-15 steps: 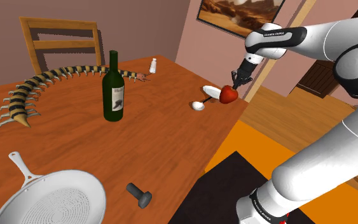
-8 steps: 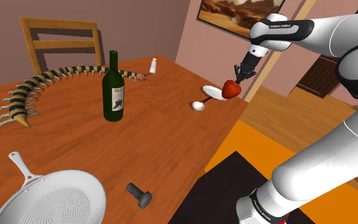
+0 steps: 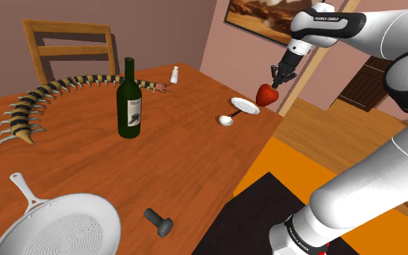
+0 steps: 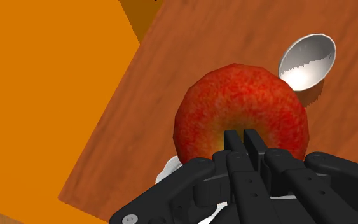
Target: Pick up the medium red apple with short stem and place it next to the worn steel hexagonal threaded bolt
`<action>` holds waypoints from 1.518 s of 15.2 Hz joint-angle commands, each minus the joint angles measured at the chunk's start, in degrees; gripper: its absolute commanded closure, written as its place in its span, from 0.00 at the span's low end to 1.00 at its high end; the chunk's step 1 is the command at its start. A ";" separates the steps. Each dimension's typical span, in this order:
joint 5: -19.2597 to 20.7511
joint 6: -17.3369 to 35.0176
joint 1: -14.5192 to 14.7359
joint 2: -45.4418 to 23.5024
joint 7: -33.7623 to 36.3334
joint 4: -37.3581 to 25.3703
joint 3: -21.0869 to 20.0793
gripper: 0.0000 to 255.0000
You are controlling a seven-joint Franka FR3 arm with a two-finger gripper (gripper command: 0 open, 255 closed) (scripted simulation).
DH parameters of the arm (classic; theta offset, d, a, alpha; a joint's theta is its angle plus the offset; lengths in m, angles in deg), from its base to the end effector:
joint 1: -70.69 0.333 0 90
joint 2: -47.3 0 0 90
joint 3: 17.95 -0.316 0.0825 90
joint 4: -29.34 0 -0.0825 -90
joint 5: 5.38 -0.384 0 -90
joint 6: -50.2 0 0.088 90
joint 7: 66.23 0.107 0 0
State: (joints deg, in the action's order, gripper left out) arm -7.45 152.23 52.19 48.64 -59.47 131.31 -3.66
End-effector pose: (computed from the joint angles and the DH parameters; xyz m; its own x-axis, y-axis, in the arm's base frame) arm 0.4705 -0.3009 0.5559 0.7661 -0.6424 0.0185 -0.6413 -0.7660 -0.0437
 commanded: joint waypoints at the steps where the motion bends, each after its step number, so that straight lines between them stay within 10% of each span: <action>1: 0.05 -1.66 -0.02 0.11 0.02 -1.54 0.02 1.00; 23: 0.39 -2.37 10.24 13.37 25.05 10.18 -14.67 1.00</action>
State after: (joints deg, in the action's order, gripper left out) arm -6.91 149.69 61.88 61.78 -35.87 141.16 -17.45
